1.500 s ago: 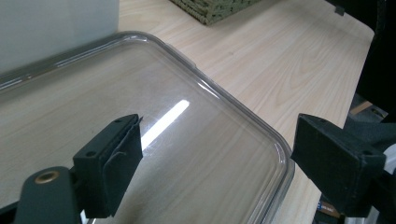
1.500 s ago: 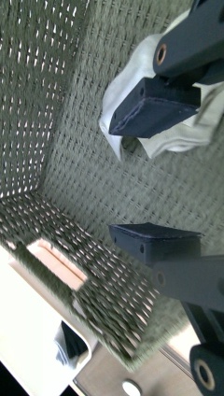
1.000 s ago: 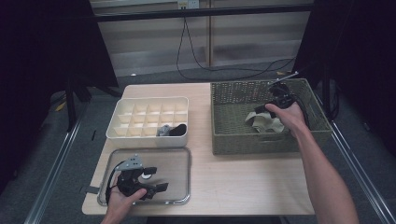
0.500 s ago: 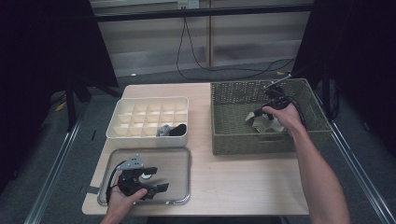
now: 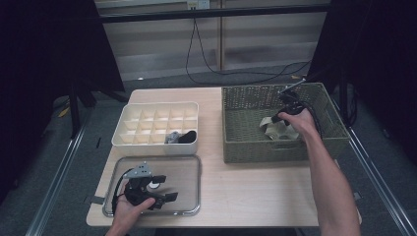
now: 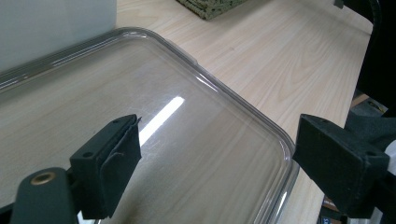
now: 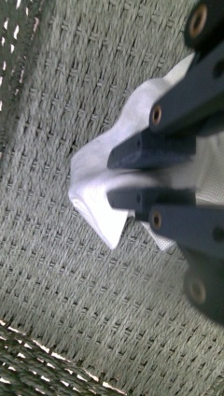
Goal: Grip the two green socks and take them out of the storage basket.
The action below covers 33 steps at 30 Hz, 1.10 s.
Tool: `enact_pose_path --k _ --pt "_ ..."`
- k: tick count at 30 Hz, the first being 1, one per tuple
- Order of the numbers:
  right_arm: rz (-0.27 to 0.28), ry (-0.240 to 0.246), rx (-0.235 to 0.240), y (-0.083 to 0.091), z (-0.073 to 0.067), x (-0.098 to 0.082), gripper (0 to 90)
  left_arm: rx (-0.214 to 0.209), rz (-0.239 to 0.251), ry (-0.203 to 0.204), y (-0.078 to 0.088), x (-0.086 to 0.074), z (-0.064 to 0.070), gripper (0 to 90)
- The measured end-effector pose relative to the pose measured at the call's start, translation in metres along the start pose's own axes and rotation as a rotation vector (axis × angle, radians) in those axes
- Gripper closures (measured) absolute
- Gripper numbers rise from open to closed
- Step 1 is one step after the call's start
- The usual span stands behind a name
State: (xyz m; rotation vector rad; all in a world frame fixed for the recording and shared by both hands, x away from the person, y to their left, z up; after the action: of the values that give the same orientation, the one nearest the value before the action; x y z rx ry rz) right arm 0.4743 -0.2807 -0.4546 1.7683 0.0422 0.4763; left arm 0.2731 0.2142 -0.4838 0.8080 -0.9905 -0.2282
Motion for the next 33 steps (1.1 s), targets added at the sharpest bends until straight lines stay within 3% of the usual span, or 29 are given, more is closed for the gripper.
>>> enact_pose_path --k 6,22,33 --pt "0.053 -0.011 0.027 0.008 -0.001 0.0 88.0 0.004 0.0 0.0 0.0 0.0 0.0 14.5" --pt "0.223 -0.043 0.137 0.035 -0.003 -0.002 88.4 0.011 0.021 0.005 0.002 0.0 0.0 14.5" --pt "0.314 -0.035 0.196 0.052 -0.01 -0.004 88.3 0.007 0.015 -0.002 0.0 -0.001 0.002 14.5"
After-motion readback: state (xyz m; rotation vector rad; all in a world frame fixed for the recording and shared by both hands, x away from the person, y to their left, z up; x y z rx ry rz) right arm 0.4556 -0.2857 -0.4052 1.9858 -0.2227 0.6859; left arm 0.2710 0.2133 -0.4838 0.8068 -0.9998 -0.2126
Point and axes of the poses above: each handheld gripper's, and its own axes: y roughly backward along the jaws, x roughly out of its top, z roughly to its right, the point moved 2 cm from there along -y, roughly forward along the jaws, and after that the axes turned 9 degrees about -z, right-handed, at the moved point
